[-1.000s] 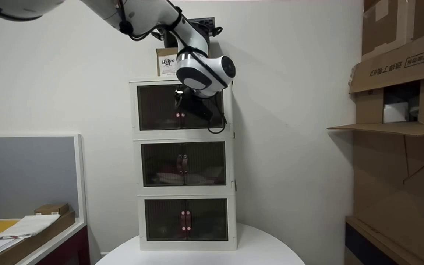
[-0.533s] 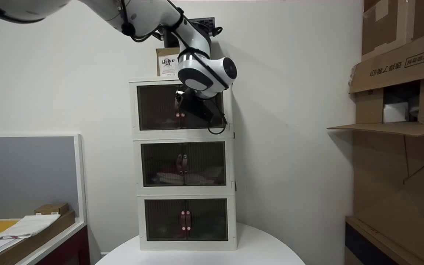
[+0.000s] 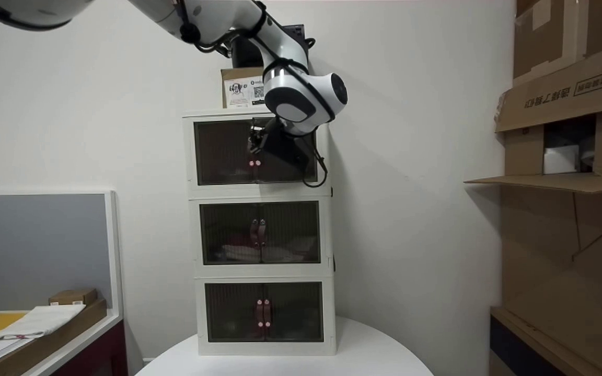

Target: Open the top right cabinet door

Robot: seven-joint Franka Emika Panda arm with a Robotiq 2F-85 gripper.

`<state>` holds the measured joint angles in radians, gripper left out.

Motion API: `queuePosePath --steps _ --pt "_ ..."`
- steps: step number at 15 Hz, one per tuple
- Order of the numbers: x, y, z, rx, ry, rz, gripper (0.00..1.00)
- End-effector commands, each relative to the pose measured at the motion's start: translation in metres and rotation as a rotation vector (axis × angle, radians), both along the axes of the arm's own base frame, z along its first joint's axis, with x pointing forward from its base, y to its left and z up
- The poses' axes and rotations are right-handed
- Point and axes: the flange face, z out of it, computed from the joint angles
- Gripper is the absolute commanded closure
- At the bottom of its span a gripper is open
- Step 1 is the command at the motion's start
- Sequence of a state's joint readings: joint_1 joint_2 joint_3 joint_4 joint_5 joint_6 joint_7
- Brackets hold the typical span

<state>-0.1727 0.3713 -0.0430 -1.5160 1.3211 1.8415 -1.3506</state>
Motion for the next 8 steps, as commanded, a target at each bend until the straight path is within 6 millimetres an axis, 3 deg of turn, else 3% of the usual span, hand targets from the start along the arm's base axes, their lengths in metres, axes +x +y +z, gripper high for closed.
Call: queuePosePath --steps 1,2,3,4,5,8 --pt "-0.015 0.013 0.001 -0.005 0.025 0.081 0.95" --pt "-0.016 0.008 0.003 -0.007 0.016 0.058 0.94" --pt "-0.016 0.003 0.004 -0.02 0.012 0.027 0.78" --pt "-0.017 -0.001 0.006 -0.018 0.008 0.009 0.69" --pt "-0.018 -0.004 0.007 -0.019 0.0 -0.009 0.68" --pt "-0.023 -0.013 0.014 -0.022 -0.006 -0.079 0.45"
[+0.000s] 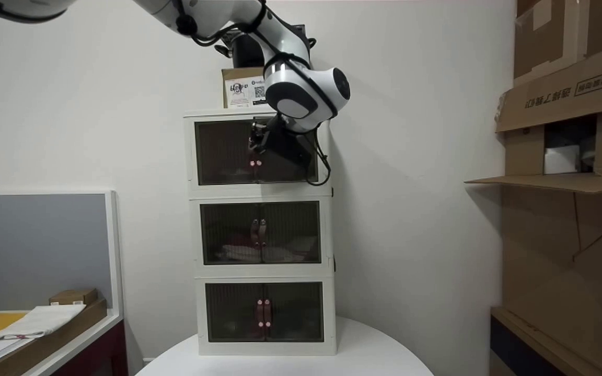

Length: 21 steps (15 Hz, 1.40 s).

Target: Open the top right cabinet door

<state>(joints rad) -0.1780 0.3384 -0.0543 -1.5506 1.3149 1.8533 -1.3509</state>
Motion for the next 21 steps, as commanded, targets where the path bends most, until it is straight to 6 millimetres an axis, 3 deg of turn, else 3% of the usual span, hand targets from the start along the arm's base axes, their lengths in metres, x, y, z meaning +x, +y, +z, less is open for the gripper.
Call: queuePosePath --steps 1,6,7,14,21 --pt "-0.015 -0.005 0.012 -0.017 -0.01 -0.085 0.39" --pt "-0.025 -0.016 0.038 -0.079 -0.011 -0.288 0.02" --pt "-0.028 -0.016 0.046 -0.097 -0.005 -0.327 0.0" --pt "-0.053 0.012 0.131 -0.415 -0.013 -0.497 0.0" --pt "-0.054 0.051 0.199 -0.479 0.249 -0.527 0.0"
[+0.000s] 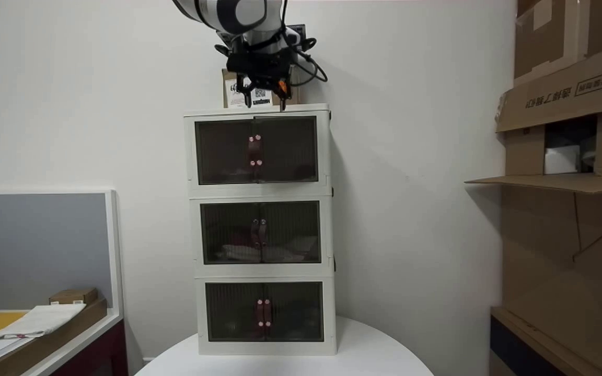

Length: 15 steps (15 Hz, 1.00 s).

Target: Open the top right cabinet door

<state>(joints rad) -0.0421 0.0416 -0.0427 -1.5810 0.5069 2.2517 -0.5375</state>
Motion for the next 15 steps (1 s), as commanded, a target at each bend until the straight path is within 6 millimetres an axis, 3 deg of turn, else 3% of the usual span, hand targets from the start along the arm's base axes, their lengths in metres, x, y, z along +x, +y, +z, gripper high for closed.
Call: queuePosePath --steps 1,4,6,12,15 --pt "0.005 0.017 0.038 0.013 0.106 -0.043 0.0" --pt "0.014 0.035 0.059 0.002 0.146 -0.1 0.0" --pt "0.025 0.05 0.062 -0.021 0.164 -0.164 0.0" --pt "0.07 0.089 0.036 -0.091 0.188 -0.463 0.0" --pt "0.082 0.105 0.03 -0.079 0.174 -0.624 0.0"
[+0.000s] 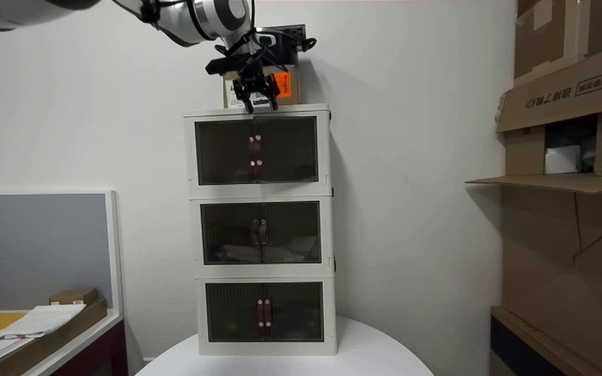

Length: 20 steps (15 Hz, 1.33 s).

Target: Open the top right cabinet door

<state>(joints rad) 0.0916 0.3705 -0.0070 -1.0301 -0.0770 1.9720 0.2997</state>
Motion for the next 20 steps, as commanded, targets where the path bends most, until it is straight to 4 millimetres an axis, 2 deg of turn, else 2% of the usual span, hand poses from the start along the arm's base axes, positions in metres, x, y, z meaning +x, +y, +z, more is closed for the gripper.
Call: queuePosePath --steps 1,6,12,16,20 --pt "0.015 0.015 0.004 -0.021 -0.027 -0.196 0.0" --pt "0.015 0.012 0.0 -0.049 -0.005 -0.386 0.0" --pt "0.014 -0.009 -0.022 0.03 0.13 -0.41 0.0" --pt "0.011 -0.036 -0.021 0.077 0.15 -0.43 0.0" --pt "0.007 -0.069 -0.019 0.079 0.152 -0.342 0.0"
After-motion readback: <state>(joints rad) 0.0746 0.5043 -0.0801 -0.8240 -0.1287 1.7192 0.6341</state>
